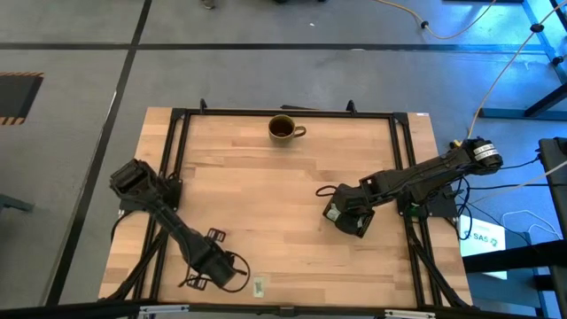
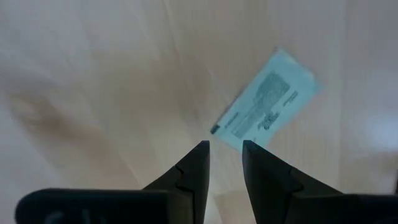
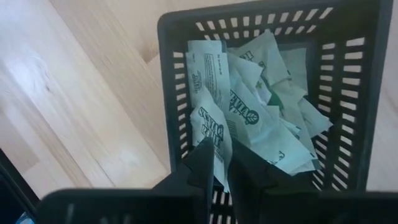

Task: Pick and place Stevia / Truvia into bins
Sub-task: Put the stevia packet into the black bin

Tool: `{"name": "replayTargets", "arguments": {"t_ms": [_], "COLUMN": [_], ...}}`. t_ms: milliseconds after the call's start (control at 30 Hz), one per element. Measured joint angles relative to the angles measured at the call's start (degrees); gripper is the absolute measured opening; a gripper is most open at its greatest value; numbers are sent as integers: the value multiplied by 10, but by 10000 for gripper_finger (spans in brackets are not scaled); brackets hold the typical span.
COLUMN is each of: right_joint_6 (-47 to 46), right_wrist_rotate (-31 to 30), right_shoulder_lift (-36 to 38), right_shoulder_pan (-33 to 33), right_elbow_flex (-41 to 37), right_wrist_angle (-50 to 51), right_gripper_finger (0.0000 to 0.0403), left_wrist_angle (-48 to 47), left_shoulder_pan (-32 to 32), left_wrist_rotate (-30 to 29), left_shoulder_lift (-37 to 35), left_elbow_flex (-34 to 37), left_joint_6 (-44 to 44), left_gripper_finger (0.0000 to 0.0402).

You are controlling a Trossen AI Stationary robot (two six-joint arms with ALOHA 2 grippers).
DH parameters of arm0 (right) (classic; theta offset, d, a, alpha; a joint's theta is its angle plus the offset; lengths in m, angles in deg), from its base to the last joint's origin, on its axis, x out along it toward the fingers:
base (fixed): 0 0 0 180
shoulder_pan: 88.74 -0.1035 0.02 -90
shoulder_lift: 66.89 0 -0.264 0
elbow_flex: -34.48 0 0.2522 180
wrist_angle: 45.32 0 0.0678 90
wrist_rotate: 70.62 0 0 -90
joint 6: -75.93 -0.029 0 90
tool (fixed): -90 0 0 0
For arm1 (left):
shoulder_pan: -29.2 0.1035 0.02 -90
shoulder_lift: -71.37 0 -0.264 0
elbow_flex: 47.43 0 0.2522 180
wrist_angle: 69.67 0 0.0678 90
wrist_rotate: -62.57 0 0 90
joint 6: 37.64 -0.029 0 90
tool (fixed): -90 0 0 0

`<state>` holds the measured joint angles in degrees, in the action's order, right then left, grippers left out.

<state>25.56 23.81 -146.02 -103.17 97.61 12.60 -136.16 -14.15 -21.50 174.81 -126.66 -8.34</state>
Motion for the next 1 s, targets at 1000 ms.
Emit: {"name": "replayTargets", "arguments": {"t_ms": [1000], "right_joint_6": [1], "right_wrist_rotate": [-25], "right_shoulder_lift": [0], "right_shoulder_pan": [0], "right_elbow_flex": [0], "right_wrist_angle": [-11], "right_gripper_finger": [46], "left_wrist_angle": [81], "left_shoulder_pan": [-13], "left_wrist_rotate": [-15], "left_shoulder_lift": [1], "left_elbow_flex": [58], "left_joint_6": [7], "left_gripper_finger": [9]}}
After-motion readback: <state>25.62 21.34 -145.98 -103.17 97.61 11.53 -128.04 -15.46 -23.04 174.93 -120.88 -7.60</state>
